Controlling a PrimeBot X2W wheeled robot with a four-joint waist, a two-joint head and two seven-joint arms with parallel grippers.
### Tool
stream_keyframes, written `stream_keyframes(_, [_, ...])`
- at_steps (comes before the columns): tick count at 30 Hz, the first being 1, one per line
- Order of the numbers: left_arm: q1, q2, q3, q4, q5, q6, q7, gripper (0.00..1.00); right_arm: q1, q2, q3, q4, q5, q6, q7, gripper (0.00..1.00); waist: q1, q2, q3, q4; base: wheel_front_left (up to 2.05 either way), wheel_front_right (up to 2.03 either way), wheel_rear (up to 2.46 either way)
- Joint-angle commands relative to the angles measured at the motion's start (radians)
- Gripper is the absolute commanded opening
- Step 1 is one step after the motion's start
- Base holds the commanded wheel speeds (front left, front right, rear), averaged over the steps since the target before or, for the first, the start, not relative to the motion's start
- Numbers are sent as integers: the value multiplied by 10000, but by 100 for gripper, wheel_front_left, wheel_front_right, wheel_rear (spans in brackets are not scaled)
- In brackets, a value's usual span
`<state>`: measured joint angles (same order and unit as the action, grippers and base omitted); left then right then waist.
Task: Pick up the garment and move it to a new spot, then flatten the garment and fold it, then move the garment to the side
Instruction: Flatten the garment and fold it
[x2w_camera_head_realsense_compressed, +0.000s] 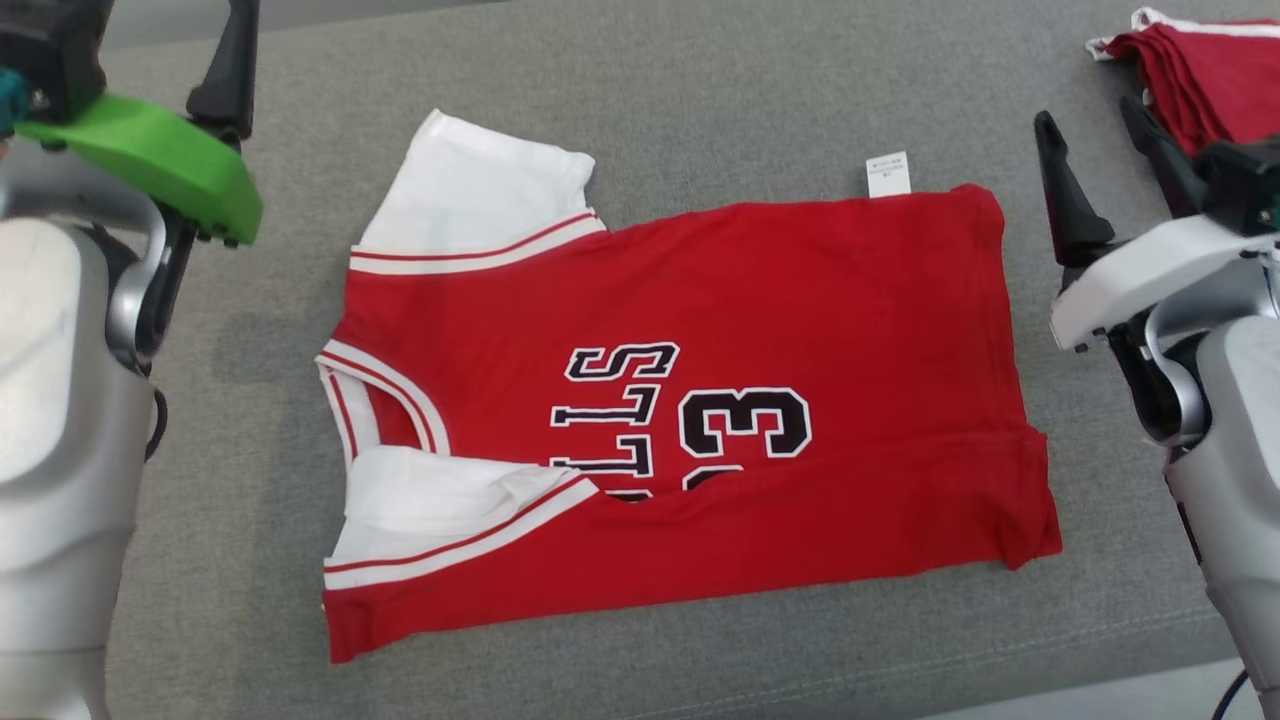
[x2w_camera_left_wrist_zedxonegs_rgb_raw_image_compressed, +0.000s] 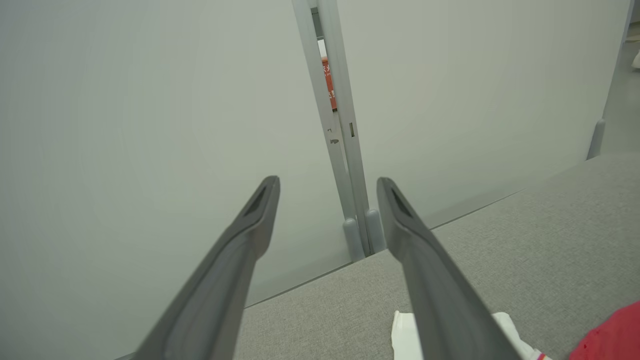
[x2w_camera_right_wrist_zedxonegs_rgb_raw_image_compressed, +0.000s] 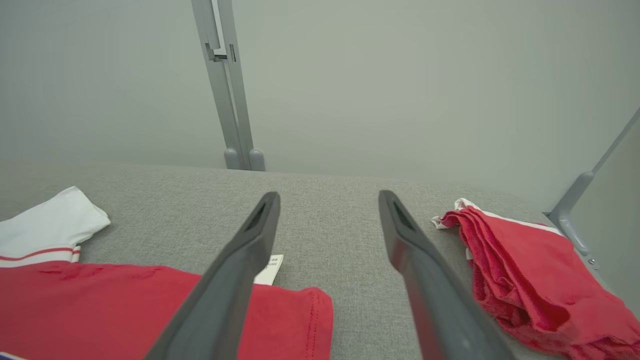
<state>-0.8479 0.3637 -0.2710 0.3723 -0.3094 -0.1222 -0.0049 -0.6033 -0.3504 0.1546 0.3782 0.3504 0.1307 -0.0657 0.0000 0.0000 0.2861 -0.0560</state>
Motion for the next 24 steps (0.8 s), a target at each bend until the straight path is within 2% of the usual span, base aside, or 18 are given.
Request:
stream_keyframes(1, [-413,75,-127,325,-114,-32,81,100,-380,30,167,203,135,-1,40,100,0,0,1254,-775,0,0,0])
stream_keyframes(6, [-1825,96,-1255,1747,-565,-83,519,100,-1437,156,1110,1383,613,1,471,100,0,0,1943,-1263,0,0,0])
stream_keyframes(13, [-3071,414,-2899,3302,-1754,-74,953,100,-2470,431,2443,2622,1410,1,350,100,0,0,2640,-1685,0,0,0])
stream_keyframes(24, [-3743,862,-4293,5125,-2849,-76,1293,100,-3502,861,4205,3804,2492,-1,-311,100,0,0,2907,-2078,0,0,0])
